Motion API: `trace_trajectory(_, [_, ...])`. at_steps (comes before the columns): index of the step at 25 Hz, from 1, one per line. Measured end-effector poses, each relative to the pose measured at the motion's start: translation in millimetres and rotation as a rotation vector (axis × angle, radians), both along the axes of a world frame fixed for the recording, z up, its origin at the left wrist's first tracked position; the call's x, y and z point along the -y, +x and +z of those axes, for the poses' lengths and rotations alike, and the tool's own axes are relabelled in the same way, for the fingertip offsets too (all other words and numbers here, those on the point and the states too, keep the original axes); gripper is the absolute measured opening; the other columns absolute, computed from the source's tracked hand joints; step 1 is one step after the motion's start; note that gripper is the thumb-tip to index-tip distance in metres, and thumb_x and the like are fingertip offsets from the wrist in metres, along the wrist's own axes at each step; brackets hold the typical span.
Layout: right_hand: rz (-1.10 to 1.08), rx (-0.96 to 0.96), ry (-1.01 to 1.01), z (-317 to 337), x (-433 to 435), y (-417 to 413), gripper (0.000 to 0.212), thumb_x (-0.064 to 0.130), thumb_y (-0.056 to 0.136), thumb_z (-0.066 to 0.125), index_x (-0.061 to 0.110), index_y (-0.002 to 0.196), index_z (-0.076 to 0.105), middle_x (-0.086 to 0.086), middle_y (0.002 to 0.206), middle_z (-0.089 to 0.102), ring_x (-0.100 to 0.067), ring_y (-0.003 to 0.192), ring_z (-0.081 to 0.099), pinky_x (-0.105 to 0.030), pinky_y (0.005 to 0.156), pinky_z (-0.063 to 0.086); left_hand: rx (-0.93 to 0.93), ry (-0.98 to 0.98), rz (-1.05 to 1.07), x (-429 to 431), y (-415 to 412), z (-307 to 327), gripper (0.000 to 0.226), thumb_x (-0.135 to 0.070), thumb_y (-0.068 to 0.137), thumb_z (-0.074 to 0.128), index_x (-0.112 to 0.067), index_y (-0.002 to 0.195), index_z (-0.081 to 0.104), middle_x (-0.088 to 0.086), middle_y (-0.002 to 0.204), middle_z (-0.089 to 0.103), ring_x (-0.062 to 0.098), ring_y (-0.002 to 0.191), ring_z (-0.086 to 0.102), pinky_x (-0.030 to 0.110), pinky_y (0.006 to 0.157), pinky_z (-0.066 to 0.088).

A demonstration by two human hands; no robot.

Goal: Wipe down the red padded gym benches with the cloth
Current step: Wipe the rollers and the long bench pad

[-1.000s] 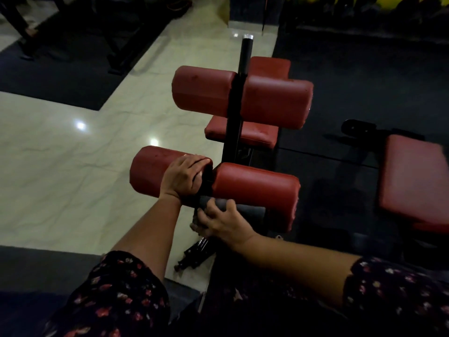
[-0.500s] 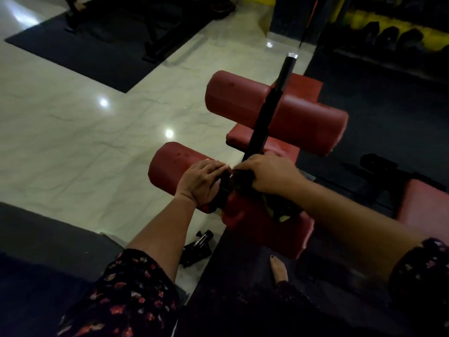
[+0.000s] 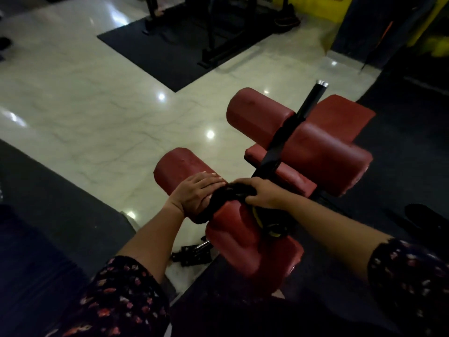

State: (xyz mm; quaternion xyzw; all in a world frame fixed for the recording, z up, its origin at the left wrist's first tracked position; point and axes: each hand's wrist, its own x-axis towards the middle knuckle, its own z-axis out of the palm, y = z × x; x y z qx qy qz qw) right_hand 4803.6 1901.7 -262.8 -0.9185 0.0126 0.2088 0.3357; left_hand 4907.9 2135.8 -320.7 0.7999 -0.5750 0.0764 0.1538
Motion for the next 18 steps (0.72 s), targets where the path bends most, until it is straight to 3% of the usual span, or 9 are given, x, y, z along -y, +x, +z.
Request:
trace_trajectory(2, [0.043,-0.051,0.055,-10.9,14.9,-1.0,0.064,0.019,0.093,0.061,0.024,0.151,0.033,-0.014,0.145,0.041,-0.029,0.137,0.037,-0.029,0.109,0.028,-0.004,-0.007,0.135,2.6,-14.1,-1.2,0.045,-0.02,0.091,0.041,-0.01,0.13,0.06,0.01,0.13,0.063,0.029,0.126,0.053,0.043,0.111,0.033])
trace_trajectory(5, [0.043,-0.179,0.099,-28.7,33.3,-6.8,0.076,0.047,0.093,0.059,0.039,0.154,0.015,-0.013,0.156,0.02,-0.032,0.146,0.017,-0.037,0.116,0.016,-0.219,-0.077,0.445,20.4,-58.7,4.7,0.051,-0.031,0.094,0.036,-0.01,0.132,0.061,0.01,0.134,0.061,0.033,0.134,0.047,0.045,0.117,0.02])
trace_trajectory(7, [0.074,-0.187,0.115,-37.3,40.9,-6.6,0.084,0.062,0.079,0.06,0.051,0.149,0.014,-0.012,0.157,0.023,-0.032,0.146,0.02,-0.043,0.12,0.018,-0.32,-0.08,0.57,42.2,-98.8,10.4,0.061,-0.043,0.092,0.031,-0.015,0.142,0.051,0.004,0.144,0.053,0.027,0.142,0.037,0.046,0.119,0.008])
trace_trajectory(8, [0.107,-0.179,0.128,-39.5,43.8,-3.4,0.087,0.06,0.072,0.061,0.056,0.146,0.016,-0.011,0.155,0.029,-0.031,0.144,0.027,-0.043,0.118,0.024,-0.35,-0.043,0.623,53.1,-118.5,12.6,0.067,-0.05,0.091,0.026,-0.02,0.148,0.042,0.0,0.151,0.045,0.021,0.146,0.029,0.044,0.12,0.001])
trace_trajectory(10, [0.164,-0.14,0.129,-42.7,50.5,12.1,0.085,0.039,0.073,0.068,0.051,0.145,0.024,-0.007,0.149,0.043,-0.025,0.136,0.042,-0.036,0.112,0.035,-0.435,-0.003,0.792,70.3,-148.9,15.0,0.077,-0.062,0.086,0.015,-0.028,0.155,0.022,-0.008,0.161,0.022,0.01,0.15,0.007,0.038,0.121,-0.009])
trace_trajectory(12, [0.163,-0.027,0.103,-37.4,51.9,31.9,0.084,0.014,0.079,0.071,0.036,0.149,0.032,-0.009,0.14,0.052,-0.025,0.129,0.05,-0.03,0.106,0.04,-0.528,-0.026,0.968,80.0,-165.5,15.6,0.086,-0.069,0.08,0.011,-0.03,0.157,0.009,-0.012,0.163,0.002,0.005,0.148,-0.011,0.037,0.12,-0.013])
trace_trajectory(15, [0.142,0.26,0.014,-29.4,43.5,57.4,0.083,0.012,0.082,0.071,0.034,0.151,0.03,-0.016,0.139,0.044,-0.034,0.124,0.048,-0.036,0.104,0.041,-0.588,-0.047,1.133,89.4,-178.3,17.0,0.096,-0.073,0.075,0.014,-0.027,0.157,-0.002,-0.008,0.163,-0.01,0.009,0.148,-0.019,0.037,0.121,-0.012])
trace_trajectory(16, [0.24,0.379,-0.068,-27.6,37.0,59.9,0.081,0.014,0.083,0.07,0.037,0.151,0.03,-0.015,0.144,0.039,-0.038,0.121,0.048,-0.043,0.1,0.045,-0.616,-0.068,1.18,92.1,-179.8,17.5,0.099,-0.074,0.073,0.015,-0.025,0.157,-0.003,-0.006,0.164,-0.01,0.011,0.148,-0.018,0.037,0.121,-0.01])
trace_trajectory(18, [0.539,0.623,-0.279,-38.1,29.4,59.8,0.078,0.017,0.083,0.067,0.042,0.148,0.033,-0.01,0.152,0.035,-0.042,0.11,0.051,-0.051,0.078,0.054,-0.652,-0.106,1.231,95.8,-181.1,16.8,0.104,-0.076,0.071,0.016,-0.021,0.158,-0.004,-0.004,0.165,-0.01,0.014,0.149,-0.018,0.037,0.122,-0.008])
